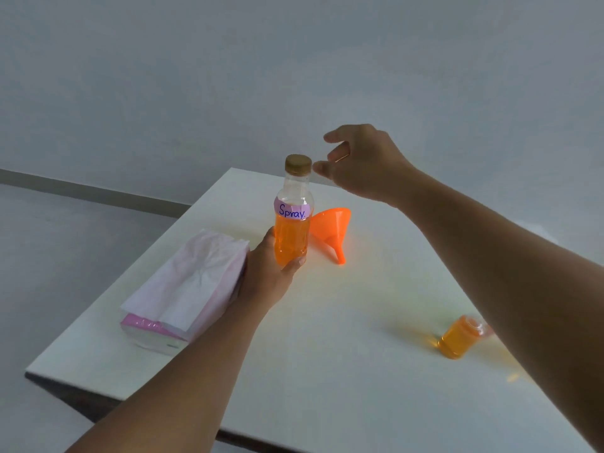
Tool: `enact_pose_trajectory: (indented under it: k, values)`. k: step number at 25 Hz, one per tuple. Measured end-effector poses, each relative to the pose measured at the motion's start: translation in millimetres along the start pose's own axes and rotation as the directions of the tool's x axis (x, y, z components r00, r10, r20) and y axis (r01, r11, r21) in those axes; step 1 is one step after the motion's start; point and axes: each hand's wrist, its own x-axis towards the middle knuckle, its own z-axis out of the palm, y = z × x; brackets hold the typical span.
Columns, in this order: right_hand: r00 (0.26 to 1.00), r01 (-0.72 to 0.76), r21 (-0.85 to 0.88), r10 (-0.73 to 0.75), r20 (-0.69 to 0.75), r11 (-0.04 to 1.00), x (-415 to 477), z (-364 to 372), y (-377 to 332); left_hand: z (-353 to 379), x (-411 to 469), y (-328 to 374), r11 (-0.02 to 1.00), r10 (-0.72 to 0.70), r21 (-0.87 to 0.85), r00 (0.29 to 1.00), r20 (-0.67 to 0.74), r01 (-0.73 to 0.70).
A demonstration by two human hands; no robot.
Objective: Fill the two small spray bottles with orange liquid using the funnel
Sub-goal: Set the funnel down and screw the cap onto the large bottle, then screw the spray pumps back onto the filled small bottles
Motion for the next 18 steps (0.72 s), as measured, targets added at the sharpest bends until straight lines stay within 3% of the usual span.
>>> enact_pose_trajectory:
  k: [3,5,9,12,14,18]
  values:
    - [0.987,-0.018,0.074,0.030,-0.156,0.997,-50,-32,22,-2,-27,17,0.993,-0.121,0.004,0.992,0.020,0.121]
    - [0.969,-0.020,0.107,0.046,-0.243,0.994,-88,-50,36,1,-63,32,0.992,-0.122,-0.016,0.992,-0.012,0.122]
    - [0.939,-0.176,0.189,0.223,-0.263,0.966,-167,-72,69,12,-120,71,0.986,0.144,-0.071,0.985,-0.094,-0.151]
    - [0.878,-0.362,0.184,0.401,-0.261,0.914,-220,-75,101,31,-133,108,0.939,0.309,-0.179,0.949,0.063,-0.294]
    - [0.854,-0.467,0.137,0.485,-0.186,0.874,-246,-65,122,51,-137,127,0.920,0.367,-0.219,0.909,0.198,-0.324]
    - [0.812,-0.581,0.073,0.583,-0.010,0.811,-267,-34,167,93,-135,151,0.943,0.309,-0.237,0.882,0.357,-0.235]
